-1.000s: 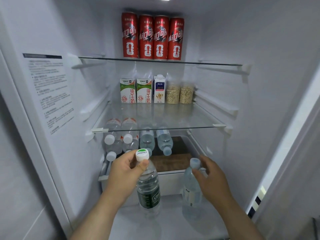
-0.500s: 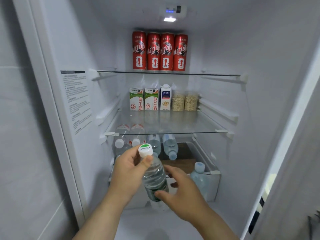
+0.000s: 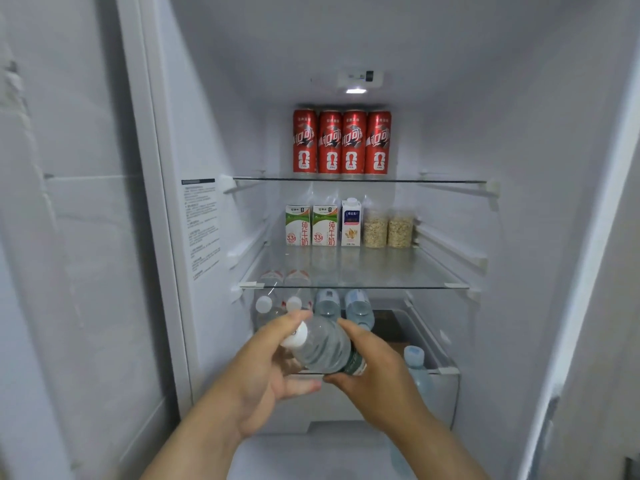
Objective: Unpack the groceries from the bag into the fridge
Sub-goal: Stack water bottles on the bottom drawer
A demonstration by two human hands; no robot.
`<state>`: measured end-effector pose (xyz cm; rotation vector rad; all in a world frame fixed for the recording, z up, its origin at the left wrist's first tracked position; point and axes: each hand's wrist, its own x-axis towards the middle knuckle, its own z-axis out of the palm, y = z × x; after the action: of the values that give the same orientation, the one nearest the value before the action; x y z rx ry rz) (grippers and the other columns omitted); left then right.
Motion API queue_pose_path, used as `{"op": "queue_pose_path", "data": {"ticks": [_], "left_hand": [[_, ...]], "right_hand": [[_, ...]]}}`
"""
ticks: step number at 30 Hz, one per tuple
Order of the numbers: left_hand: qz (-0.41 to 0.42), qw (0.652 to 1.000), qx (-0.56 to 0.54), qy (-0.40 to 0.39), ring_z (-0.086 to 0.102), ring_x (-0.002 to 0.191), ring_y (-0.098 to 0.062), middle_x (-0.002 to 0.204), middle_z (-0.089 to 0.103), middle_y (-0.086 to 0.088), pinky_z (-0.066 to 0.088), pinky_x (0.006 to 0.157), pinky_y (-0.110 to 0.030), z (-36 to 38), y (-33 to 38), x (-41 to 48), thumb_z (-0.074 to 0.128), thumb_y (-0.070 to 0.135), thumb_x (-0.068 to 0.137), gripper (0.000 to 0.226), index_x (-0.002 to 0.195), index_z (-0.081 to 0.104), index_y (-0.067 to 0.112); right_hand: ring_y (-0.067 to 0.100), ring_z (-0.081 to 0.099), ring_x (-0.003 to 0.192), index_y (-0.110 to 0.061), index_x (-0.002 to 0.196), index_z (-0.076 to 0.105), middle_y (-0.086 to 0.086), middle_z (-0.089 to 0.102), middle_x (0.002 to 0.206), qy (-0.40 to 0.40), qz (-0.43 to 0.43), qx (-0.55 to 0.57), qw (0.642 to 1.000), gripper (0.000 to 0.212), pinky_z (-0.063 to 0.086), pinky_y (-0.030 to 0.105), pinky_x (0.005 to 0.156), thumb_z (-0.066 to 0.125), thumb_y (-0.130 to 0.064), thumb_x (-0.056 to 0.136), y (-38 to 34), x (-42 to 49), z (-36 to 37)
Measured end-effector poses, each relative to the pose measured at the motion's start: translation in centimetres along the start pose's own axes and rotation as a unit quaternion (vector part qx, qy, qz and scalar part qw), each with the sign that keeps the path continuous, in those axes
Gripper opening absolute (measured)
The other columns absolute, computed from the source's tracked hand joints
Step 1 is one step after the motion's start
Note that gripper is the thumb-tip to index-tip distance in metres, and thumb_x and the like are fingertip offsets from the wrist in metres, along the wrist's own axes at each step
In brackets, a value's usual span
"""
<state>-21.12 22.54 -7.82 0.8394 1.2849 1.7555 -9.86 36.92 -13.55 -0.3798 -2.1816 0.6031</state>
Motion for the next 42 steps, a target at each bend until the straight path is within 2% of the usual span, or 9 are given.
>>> {"op": "queue_pose_path", "data": {"ticks": [6,11,16,20,23,28,33,37,42], "left_hand": [[0.049,0.992,-0.099,0.068,0.068,0.100,-0.040,0.120,0.066,-0.021,0.059,0.078,-0.052,0.0,-1.9,0.1,0.061,0.029,0.067,0.050,0.114,0.070,0.011],[0.108,0.987,-0.089,0.084,0.068,0.103,-0.039,0.116,0.069,-0.018,0.057,0.082,-0.053,0.0,-3.6,0.7,0.066,0.025,0.059,0.061,0.118,0.066,0.010],[0.158,0.985,-0.001,0.070,0.066,0.111,-0.027,0.117,0.071,-0.003,0.053,0.092,-0.051,0.0,-6.2,1.6,0.070,0.033,0.052,0.071,0.120,0.063,0.017],[0.180,0.979,0.076,0.052,0.065,0.112,-0.015,0.117,0.069,0.010,0.052,0.085,-0.029,0.2,-8.0,2.8,0.072,0.031,0.052,0.071,0.121,0.057,0.023],[0.183,0.979,0.085,0.035,0.064,0.113,-0.013,0.118,0.066,0.014,0.053,0.082,-0.026,0.3,-8.4,3.8,0.076,0.025,0.050,0.080,0.125,0.049,0.022],[0.169,0.977,0.128,-0.028,0.060,0.119,-0.007,0.126,0.062,0.020,0.050,0.090,-0.023,-0.1,-9.2,5.7,0.082,0.010,0.057,0.085,0.131,0.044,0.024],[0.143,0.963,0.227,0.012,0.059,0.116,0.001,0.123,0.064,0.014,0.047,0.095,-0.019,-2.9,-10.0,8.3,0.075,0.048,0.064,0.059,0.118,0.059,0.032],[0.136,0.877,0.435,0.156,0.061,0.101,-0.006,0.108,0.065,0.011,0.050,0.089,-0.026,-5.7,-10.8,11.5,0.068,0.033,0.084,0.023,0.107,0.066,0.027],[0.147,0.819,0.527,0.174,0.055,0.104,-0.017,0.108,0.061,0.004,0.046,0.088,-0.026,-7.5,-12.4,13.5,0.064,0.033,0.087,0.036,0.119,0.065,0.018]], "right_hand": [[0.011,0.049,0.106,-0.031,0.137,0.054,-0.002,0.053,0.118,0.052,-0.020,-0.133,0.989,0.088,0.039,0.022,0.090,0.090,-0.044,0.058,1.4,0.5,0.7],[-0.006,0.056,0.102,-0.059,0.111,0.052,-0.019,0.047,0.117,-0.010,0.133,0.068,0.989,0.059,0.046,0.014,0.094,0.083,-0.023,0.076,1.5,0.6,-0.3],[0.023,0.071,0.101,-0.020,0.116,0.068,0.007,0.074,0.109,-0.015,0.283,0.388,0.877,0.022,0.057,0.043,0.091,0.053,-0.020,0.100,0.6,1.6,0.5],[0.029,0.072,0.098,-0.013,0.116,0.067,0.011,0.074,0.106,-0.036,0.296,0.433,0.851,0.022,0.059,0.045,0.082,0.059,-0.021,0.097,0.2,2.7,0.6],[0.032,0.071,0.098,-0.010,0.116,0.066,0.014,0.073,0.107,-0.027,0.298,0.452,0.841,0.024,0.058,0.047,0.084,0.061,-0.016,0.094,1.2,3.2,0.6],[0.029,0.071,0.099,-0.018,0.114,0.067,0.009,0.074,0.106,-0.020,0.283,0.402,0.871,0.025,0.054,0.054,0.091,0.067,-0.012,0.090,3.3,4.7,0.4],[0.026,0.070,0.096,-0.023,0.120,0.063,0.003,0.072,0.105,0.030,0.327,0.335,0.883,0.039,0.057,0.050,0.087,0.070,-0.010,0.084,5.3,7.2,1.5],[0.015,0.068,0.085,-0.025,0.115,0.062,-0.001,0.069,0.101,0.057,0.326,0.274,0.903,0.034,0.054,0.026,0.059,0.070,-0.013,0.084,6.0,9.6,2.8],[0.019,0.068,0.084,-0.024,0.101,0.066,0.002,0.071,0.095,0.054,0.337,0.187,0.921,0.026,0.059,0.036,0.077,0.075,-0.019,0.077,7.6,12.5,5.0]]}}
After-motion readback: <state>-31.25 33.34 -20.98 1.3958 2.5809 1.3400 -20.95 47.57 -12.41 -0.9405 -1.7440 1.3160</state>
